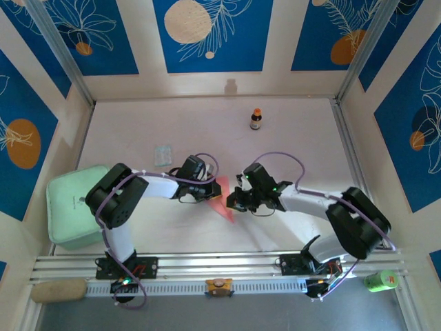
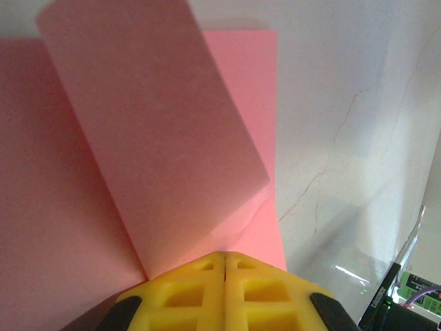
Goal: Fold a paper plane with a square sheet of paper (pick it up from the middle)
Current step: Fourth fold the wing at the center of the table.
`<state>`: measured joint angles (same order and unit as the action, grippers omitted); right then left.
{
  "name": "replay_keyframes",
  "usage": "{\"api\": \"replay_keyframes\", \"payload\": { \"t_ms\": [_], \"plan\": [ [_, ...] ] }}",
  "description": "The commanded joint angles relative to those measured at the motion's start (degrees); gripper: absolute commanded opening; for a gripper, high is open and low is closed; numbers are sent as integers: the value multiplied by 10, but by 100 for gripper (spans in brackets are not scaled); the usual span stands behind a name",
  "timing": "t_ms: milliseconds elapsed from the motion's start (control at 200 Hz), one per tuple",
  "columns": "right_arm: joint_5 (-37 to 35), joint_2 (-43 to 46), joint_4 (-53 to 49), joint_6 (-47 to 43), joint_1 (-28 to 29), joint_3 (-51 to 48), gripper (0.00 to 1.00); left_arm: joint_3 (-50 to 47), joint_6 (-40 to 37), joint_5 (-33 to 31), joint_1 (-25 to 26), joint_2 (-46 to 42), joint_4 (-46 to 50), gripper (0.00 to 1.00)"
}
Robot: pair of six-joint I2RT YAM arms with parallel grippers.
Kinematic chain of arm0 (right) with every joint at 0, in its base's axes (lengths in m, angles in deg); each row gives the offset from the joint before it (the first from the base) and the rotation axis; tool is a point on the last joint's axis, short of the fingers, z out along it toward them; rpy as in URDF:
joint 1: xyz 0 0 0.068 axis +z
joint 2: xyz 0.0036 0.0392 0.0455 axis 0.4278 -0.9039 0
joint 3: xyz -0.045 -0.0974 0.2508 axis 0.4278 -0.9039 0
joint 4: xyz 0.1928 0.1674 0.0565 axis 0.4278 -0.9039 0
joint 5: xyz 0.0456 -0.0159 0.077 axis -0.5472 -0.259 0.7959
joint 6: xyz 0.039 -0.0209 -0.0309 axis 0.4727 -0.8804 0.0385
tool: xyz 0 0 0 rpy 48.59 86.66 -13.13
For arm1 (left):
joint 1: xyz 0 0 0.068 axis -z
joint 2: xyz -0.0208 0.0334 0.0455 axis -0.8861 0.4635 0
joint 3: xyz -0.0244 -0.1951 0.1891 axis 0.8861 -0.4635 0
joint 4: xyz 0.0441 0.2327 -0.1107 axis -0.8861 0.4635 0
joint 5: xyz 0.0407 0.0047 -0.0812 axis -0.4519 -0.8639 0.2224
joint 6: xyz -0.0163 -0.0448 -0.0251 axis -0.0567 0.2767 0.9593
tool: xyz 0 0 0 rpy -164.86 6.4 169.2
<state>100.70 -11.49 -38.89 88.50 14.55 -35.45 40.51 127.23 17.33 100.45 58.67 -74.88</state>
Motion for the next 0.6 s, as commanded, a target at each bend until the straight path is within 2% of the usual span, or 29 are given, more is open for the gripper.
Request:
{"api": "replay_keyframes", "payload": {
  "t_ms": [0, 145, 285, 445, 595],
  "plan": [
    [10, -37, 7, -5, 1, 28, 5, -17, -4, -19, 1, 13, 27, 1],
    [11, -85, 15, -4, -2, 33, 5, -14, -6, -18, 1, 14, 30, 2],
    [11, -111, 37, 8, -2, -7, 5, -13, -6, -17, 1, 13, 30, 1],
    [11, -114, 86, 34, 11, -74, 4, 1, -18, -19, 1, 0, 48, 2],
    [10, -111, 96, 37, 12, -93, 4, 20, -33, -26, 1, -20, 79, 3]
  ]
}}
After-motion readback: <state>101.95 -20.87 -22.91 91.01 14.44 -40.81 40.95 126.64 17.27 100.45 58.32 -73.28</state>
